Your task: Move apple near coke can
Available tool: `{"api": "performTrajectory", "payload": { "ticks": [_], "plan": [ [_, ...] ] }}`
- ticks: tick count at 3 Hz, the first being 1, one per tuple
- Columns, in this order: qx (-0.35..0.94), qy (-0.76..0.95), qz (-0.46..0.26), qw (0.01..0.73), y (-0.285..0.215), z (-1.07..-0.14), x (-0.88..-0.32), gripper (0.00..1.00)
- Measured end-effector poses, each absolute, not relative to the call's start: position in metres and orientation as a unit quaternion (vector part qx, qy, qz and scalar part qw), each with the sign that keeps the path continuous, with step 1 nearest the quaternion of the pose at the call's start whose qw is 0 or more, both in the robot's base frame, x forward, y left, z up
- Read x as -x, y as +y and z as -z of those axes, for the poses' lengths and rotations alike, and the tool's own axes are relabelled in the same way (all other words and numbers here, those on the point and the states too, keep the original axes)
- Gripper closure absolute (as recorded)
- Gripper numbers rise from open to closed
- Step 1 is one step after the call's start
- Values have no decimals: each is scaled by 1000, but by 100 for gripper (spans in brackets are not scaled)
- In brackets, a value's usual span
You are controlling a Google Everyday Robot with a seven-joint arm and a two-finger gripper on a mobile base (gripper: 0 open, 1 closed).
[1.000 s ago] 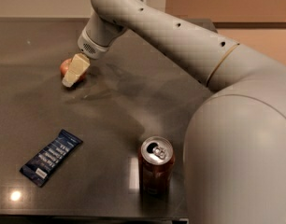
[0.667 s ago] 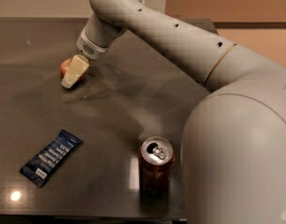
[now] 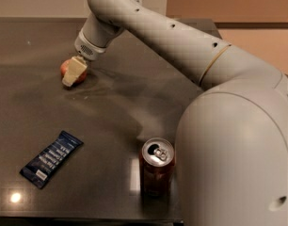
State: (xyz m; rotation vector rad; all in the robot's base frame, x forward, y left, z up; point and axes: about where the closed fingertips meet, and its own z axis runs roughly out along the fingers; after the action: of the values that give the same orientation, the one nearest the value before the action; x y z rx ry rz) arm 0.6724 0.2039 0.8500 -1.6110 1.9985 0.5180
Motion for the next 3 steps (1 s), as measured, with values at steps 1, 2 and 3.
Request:
{"api": "performTrajectory", "payload": {
  "ticks": [1, 2, 3],
  "plan": [
    [599, 733, -196, 256, 207, -851, -673, 47],
    [605, 727, -201, 255, 206, -855, -670, 70],
    [617, 715, -205, 257, 193, -870, -660, 93]
  ]
}}
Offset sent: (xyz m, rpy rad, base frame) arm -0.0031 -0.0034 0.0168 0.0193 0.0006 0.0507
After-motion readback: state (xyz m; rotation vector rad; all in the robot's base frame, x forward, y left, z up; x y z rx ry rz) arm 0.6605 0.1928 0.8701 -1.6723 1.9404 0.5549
